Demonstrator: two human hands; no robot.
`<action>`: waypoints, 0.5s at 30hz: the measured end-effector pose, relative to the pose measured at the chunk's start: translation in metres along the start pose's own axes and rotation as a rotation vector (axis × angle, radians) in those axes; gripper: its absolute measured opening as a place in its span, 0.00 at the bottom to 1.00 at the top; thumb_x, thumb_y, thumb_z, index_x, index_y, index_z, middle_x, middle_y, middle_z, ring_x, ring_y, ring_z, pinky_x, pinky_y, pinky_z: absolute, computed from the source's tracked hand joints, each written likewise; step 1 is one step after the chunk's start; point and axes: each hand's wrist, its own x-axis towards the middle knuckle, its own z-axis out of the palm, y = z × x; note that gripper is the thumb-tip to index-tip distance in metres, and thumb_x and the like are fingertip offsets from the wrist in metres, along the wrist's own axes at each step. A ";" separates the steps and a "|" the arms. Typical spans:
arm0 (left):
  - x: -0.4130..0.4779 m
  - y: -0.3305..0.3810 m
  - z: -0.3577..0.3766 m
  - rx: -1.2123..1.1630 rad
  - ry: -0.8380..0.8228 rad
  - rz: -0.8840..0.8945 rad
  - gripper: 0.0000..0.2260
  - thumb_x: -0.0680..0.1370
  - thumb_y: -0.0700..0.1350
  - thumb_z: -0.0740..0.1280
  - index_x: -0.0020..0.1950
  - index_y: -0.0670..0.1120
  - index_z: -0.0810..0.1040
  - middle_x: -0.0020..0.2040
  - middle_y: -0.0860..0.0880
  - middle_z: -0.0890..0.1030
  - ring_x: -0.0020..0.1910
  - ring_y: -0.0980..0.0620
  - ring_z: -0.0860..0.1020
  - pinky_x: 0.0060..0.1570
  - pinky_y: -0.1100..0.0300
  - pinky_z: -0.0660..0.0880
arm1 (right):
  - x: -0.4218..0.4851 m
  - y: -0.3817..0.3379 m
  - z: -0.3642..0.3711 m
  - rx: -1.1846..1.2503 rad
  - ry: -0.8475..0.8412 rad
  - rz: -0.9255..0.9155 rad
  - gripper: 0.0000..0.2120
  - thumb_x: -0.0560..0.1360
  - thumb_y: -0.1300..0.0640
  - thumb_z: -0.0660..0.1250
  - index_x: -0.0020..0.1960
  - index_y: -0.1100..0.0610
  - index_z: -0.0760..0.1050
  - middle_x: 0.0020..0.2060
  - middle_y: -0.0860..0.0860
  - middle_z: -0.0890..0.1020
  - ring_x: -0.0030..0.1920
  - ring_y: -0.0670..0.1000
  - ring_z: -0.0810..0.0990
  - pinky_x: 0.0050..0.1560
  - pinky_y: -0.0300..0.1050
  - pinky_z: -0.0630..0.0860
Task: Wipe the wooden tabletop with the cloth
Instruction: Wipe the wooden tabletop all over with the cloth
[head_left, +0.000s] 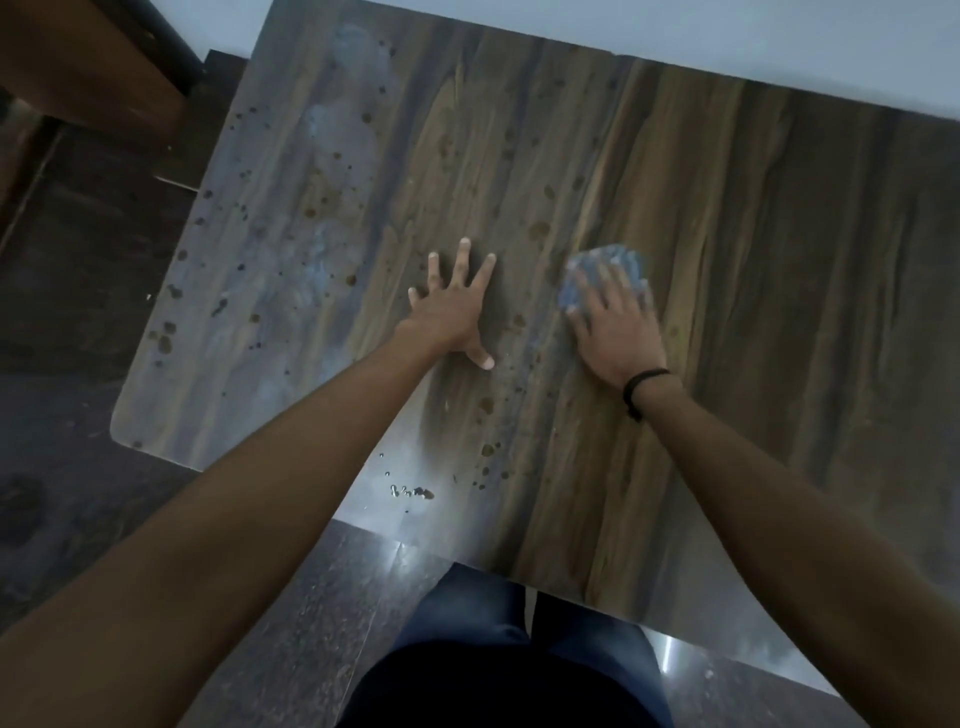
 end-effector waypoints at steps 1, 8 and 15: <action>-0.001 -0.005 0.005 -0.009 -0.012 0.005 0.66 0.63 0.52 0.83 0.80 0.55 0.33 0.77 0.49 0.24 0.76 0.35 0.30 0.71 0.26 0.48 | -0.013 0.002 0.003 -0.044 -0.034 -0.160 0.26 0.86 0.44 0.49 0.82 0.44 0.51 0.82 0.47 0.54 0.82 0.52 0.49 0.80 0.62 0.48; -0.001 -0.002 0.006 -0.032 -0.018 -0.003 0.66 0.63 0.50 0.84 0.80 0.55 0.33 0.77 0.49 0.24 0.76 0.34 0.30 0.69 0.25 0.48 | -0.020 -0.016 0.010 0.048 0.092 0.248 0.26 0.85 0.45 0.49 0.83 0.46 0.52 0.82 0.49 0.53 0.82 0.53 0.48 0.80 0.60 0.43; -0.025 -0.007 0.026 -0.065 0.115 0.043 0.66 0.63 0.55 0.83 0.80 0.54 0.31 0.77 0.50 0.25 0.78 0.35 0.34 0.72 0.29 0.49 | -0.050 -0.011 0.015 0.066 0.078 0.204 0.26 0.86 0.45 0.49 0.82 0.44 0.52 0.82 0.47 0.54 0.82 0.50 0.49 0.80 0.60 0.46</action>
